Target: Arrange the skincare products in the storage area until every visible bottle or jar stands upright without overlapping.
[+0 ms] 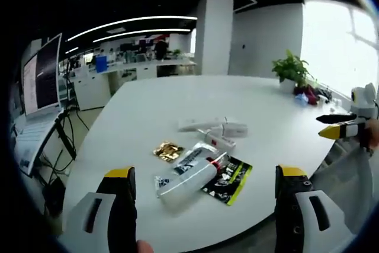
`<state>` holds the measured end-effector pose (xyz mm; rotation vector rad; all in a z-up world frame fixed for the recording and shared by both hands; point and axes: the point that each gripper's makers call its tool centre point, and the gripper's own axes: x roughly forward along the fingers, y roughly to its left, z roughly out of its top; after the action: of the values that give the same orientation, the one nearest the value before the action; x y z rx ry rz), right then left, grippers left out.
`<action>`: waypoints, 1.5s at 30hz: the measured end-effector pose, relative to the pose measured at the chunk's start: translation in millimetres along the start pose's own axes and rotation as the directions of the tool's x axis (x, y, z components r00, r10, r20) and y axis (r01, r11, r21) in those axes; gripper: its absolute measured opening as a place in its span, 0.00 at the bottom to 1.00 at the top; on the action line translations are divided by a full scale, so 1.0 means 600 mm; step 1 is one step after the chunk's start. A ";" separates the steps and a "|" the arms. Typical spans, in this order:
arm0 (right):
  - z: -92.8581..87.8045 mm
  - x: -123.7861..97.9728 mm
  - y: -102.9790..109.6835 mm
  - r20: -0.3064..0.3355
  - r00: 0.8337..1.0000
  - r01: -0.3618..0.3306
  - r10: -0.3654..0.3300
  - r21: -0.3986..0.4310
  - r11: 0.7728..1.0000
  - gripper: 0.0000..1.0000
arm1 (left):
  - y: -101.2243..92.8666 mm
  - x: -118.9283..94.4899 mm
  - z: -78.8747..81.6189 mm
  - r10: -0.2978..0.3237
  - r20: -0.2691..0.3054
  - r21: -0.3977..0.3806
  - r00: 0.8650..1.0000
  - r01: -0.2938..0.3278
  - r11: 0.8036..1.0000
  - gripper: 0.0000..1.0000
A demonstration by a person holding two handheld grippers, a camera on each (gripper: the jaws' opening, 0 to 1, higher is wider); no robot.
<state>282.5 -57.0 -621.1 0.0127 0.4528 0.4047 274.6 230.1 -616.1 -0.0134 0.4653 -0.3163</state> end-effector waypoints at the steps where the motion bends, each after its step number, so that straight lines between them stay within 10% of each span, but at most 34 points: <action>1: 0.000 0.000 0.001 -0.002 1.000 -0.002 0.002 -0.004 1.000 0.93 | 0.000 0.000 0.000 -0.001 -0.001 0.000 1.000 0.001 1.000 0.96; 33: -0.008 0.005 -0.003 -0.019 1.000 -0.018 0.019 0.018 1.000 0.90 | 0.021 0.002 -0.013 0.029 -0.050 -0.103 0.998 -0.034 0.994 0.90; 45: -0.009 0.008 0.008 -0.030 0.999 -0.044 0.043 -0.009 0.999 0.90 | 0.023 0.017 -0.015 0.018 -0.092 -0.019 0.996 -0.019 1.000 0.87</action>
<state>282.1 -50.9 -627.5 0.0075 0.4812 0.4503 283.1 240.5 -629.4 -0.0138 0.5597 -0.2949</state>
